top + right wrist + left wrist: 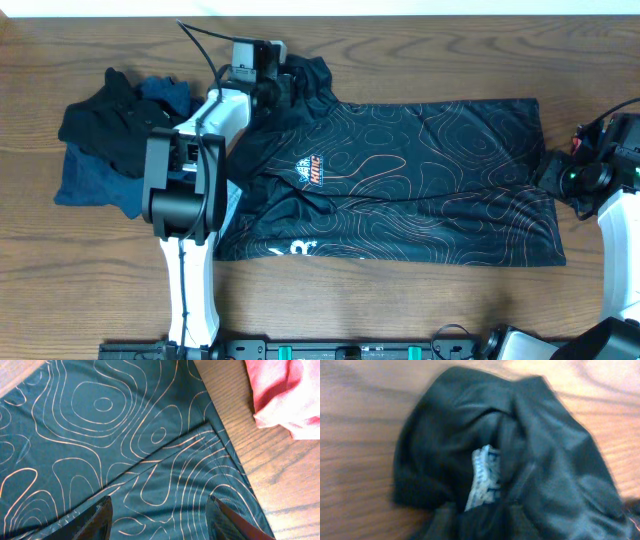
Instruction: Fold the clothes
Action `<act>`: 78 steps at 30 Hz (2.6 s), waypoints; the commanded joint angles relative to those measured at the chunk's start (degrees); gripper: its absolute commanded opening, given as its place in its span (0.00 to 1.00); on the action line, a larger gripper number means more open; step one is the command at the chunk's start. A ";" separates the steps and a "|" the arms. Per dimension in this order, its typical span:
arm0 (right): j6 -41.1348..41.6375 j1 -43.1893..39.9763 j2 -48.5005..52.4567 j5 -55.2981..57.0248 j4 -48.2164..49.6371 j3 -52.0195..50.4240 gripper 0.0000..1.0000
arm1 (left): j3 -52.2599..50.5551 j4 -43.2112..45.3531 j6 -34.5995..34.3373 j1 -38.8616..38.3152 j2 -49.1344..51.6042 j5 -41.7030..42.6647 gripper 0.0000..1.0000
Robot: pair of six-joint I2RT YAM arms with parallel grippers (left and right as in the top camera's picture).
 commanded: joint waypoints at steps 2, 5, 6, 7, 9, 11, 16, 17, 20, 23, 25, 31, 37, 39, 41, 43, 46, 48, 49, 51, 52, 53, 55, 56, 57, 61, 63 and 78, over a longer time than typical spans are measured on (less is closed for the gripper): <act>-0.83 0.59 -0.13 -0.46 1.14 0.72 0.54 | 0.44 -0.26 -0.44 -0.48 1.31 4.79 0.06; -0.83 0.59 -0.13 -0.46 2.23 0.72 0.48 | 0.44 -0.83 -3.13 0.20 0.57 4.79 0.06; -0.83 0.59 -0.02 -0.46 2.45 0.72 0.45 | 0.44 -0.85 -4.20 0.50 0.13 4.85 0.06; -0.85 0.63 0.11 -0.50 2.58 0.72 0.43 | 0.44 -0.94 -5.27 0.85 -0.66 5.09 0.06; -0.90 0.66 0.81 -0.48 2.93 0.74 0.43 | 0.44 -1.64 -6.36 1.40 -2.21 5.27 0.06; -1.33 0.66 2.47 -0.50 3.54 1.16 0.47 | 0.44 -2.69 -6.45 1.75 -4.04 5.42 0.06; -2.64 1.14 12.44 -1.14 3.61 8.33 0.56 | 0.44 -5.33 -6.45 1.79 -7.08 5.42 0.06; -3.19 1.55 15.23 -1.05 3.76 10.80 0.59 | 0.44 -5.95 -6.45 1.77 -7.26 5.42 0.06; -3.41 2.62 23.61 -0.22 5.86 18.40 0.65 | 0.44 -8.07 -6.69 1.77 -7.28 5.42 0.06; -3.39 3.52 32.00 -0.26 8.07 26.34 0.67 | 0.44 -9.84 -6.67 1.77 -7.28 5.42 0.06; -3.41 4.17 36.61 -0.20 9.53 30.45 0.68 | 0.44 -10.19 -6.67 1.77 -7.28 5.42 0.06; -3.39 5.90 47.17 0.70 14.29 37.22 0.69 | 0.44 -10.34 -6.67 1.77 -7.28 5.42 0.06; -3.37 6.32 50.80 5.20 18.43 37.22 0.69 | 0.44 -11.23 -6.64 1.77 -7.28 5.40 0.06; -3.37 6.32 51.56 5.38 18.99 37.22 0.69 | 0.44 -11.26 -6.64 1.77 -7.28 5.40 0.06; -3.39 6.32 52.28 5.42 19.58 37.22 0.69 | 0.44 -11.26 -6.64 1.77 -7.28 5.40 0.06; -3.41 6.32 52.94 5.42 20.28 37.22 0.68 | 0.44 -11.26 -6.64 1.77 -7.28 5.40 0.06; -3.39 6.60 54.12 5.40 21.11 37.22 0.67 | 0.42 -11.30 -6.64 1.77 -7.28 5.40 0.06; -3.41 6.93 54.75 5.40 21.24 37.22 0.66 | 0.42 -11.39 -6.64 1.77 -7.28 5.40 0.06; -3.39 7.04 54.97 5.40 21.22 37.22 0.61 | 0.42 -11.54 -6.64 1.77 -7.28 5.40 0.06; -3.39 7.26 55.10 5.42 20.79 37.20 0.45 | 0.42 -12.15 -6.62 1.77 -7.28 5.40 0.06; -3.41 7.28 55.10 5.62 20.61 37.20 0.31 | 0.42 -12.48 -6.62 1.77 -7.28 5.40 0.06; -3.39 7.26 55.10 6.03 20.37 37.20 0.18 | 0.42 -12.81 -6.62 1.77 -7.28 5.40 0.06; -3.37 7.15 55.10 6.84 19.69 37.20 0.01 | 0.42 -13.29 -6.62 1.77 -7.28 5.40 0.06; -3.34 7.10 55.10 6.91 19.17 37.20 0.01 | 0.42 -13.46 -6.62 1.79 -7.28 5.40 0.06; -3.28 7.04 55.08 6.93 18.62 37.22 0.01 | 0.42 -13.70 -6.64 1.79 -7.28 5.40 0.06; 0.15 6.43 53.86 9.79 15.63 37.27 0.01 | 0.44 -15.85 -6.64 1.95 -8.13 5.40 0.06; 0.50 5.86 52.26 10.88 14.10 37.27 0.01 | 0.44 -16.74 -6.64 2.23 -9.25 5.40 0.06; 0.48 4.17 34.93 18.97 -17.94 37.27 0.01 | 0.42 -48.61 -4.24 3.52 -21.88 5.35 0.06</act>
